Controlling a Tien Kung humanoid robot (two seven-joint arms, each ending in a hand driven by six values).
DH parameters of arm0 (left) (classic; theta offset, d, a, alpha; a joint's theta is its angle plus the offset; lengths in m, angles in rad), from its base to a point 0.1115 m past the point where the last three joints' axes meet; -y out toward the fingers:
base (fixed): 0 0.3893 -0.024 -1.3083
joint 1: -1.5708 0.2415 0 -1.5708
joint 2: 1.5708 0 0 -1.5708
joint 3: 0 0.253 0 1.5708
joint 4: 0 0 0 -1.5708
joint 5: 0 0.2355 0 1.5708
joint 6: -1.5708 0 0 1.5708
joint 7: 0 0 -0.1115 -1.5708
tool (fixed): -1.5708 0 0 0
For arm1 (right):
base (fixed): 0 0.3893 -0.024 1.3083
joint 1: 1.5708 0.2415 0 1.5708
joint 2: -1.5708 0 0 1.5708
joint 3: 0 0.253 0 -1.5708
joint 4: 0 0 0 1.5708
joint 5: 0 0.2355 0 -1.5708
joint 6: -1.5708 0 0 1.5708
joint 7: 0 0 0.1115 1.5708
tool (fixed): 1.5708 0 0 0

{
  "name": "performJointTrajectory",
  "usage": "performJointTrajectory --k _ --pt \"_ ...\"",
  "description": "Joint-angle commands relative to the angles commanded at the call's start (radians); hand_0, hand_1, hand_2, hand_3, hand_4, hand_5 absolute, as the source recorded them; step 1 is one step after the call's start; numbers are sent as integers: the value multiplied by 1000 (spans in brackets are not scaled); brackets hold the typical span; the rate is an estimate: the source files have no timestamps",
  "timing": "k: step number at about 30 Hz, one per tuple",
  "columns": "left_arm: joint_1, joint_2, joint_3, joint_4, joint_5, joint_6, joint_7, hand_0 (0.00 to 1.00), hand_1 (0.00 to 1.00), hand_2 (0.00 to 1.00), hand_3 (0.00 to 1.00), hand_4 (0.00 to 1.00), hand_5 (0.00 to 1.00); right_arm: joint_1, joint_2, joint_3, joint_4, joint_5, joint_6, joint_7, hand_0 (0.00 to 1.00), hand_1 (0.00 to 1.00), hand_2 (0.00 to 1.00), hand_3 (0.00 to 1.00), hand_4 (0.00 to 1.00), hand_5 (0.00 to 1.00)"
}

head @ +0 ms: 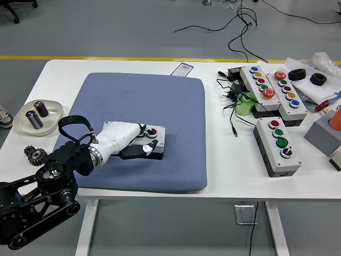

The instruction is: Pick up the button,place it on the desk,press the button,press the button

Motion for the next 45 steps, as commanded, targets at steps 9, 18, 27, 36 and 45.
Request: performJointTrajectory --k 9,18,27,36,45 --pt "32 6 -116 -53 1 216 -95 15 179 271 998 583 998 0 0 4 0 -6 1 -1 552 648 698 617 297 123" --pt "7 -31 -424 132 -349 422 -389 696 817 894 998 563 998 0 -1 -3 0 2 2 0 552 647 698 617 298 123" --pt "21 -25 -526 301 -727 222 -404 819 891 957 979 595 998 3 0 -3 0 -7 2 -4 552 647 698 617 298 123" --pt "59 -22 -537 296 -1102 175 -392 822 896 951 966 602 998 5 0 8 0 -20 3 -1 552 647 699 617 298 123" --pt "60 -24 -528 301 -1204 142 -389 834 909 972 970 599 998 8 0 8 0 -18 2 1 552 648 698 617 297 123"
